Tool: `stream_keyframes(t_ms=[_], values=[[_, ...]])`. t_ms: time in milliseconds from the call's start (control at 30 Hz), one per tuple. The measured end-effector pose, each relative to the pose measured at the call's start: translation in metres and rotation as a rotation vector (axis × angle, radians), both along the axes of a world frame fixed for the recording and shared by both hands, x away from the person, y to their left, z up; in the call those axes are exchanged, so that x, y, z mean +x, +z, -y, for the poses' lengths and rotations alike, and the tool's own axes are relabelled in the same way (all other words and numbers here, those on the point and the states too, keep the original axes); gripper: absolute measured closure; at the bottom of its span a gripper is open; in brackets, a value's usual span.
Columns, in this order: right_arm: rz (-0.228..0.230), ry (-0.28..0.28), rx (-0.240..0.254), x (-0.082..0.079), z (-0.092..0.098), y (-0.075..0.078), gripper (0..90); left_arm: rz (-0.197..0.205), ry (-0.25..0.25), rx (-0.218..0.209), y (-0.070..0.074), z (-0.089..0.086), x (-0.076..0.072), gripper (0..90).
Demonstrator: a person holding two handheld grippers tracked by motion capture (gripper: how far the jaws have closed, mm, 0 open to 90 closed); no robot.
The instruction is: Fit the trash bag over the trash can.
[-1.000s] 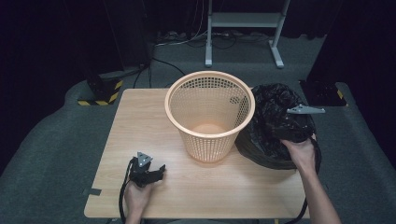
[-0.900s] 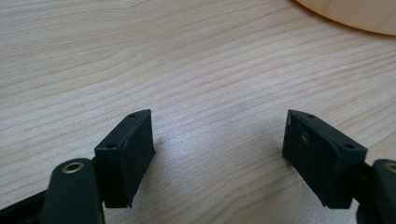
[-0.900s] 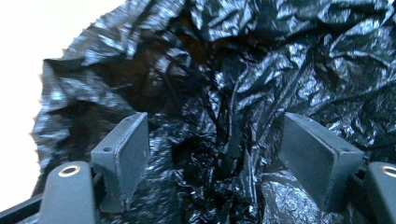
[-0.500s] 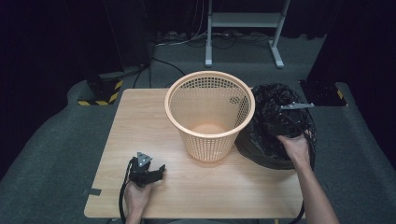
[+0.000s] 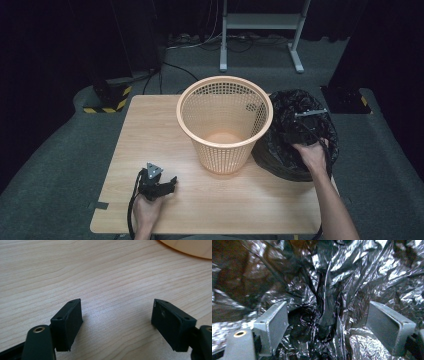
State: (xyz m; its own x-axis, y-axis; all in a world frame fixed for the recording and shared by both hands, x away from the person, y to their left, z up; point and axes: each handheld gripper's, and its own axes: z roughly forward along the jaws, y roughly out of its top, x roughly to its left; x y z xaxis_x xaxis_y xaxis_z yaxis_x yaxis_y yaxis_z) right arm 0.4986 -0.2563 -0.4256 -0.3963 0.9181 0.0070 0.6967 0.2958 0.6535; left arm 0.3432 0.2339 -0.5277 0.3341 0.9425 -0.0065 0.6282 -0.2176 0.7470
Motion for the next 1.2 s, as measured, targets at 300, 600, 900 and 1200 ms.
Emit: stream_keyframes(t_ms=[300, 600, 900, 1200], values=[[-0.051, -0.006, -0.011, 0.01, -0.003, -0.014, 17.9, 0.0, 0.0, 0.0, 0.0, 0.0, 0.0, 24.8], [-0.114, -0.019, -0.015, 0.02, -0.001, -0.03, 19.3, 0.001, -0.003, 0.0, 0.0, 0.0, 0.0, 25.6], [-0.174, -0.031, -0.04, 0.025, -0.004, -0.049, 24.1, 0.001, -0.003, 0.001, 0.0, 0.0, 0.0, 25.7], [-0.189, -0.056, -0.039, 0.024, 0.001, -0.065, 37.7, 0.001, -0.002, 0.0, 0.0, 0.0, 0.0, 25.8]])
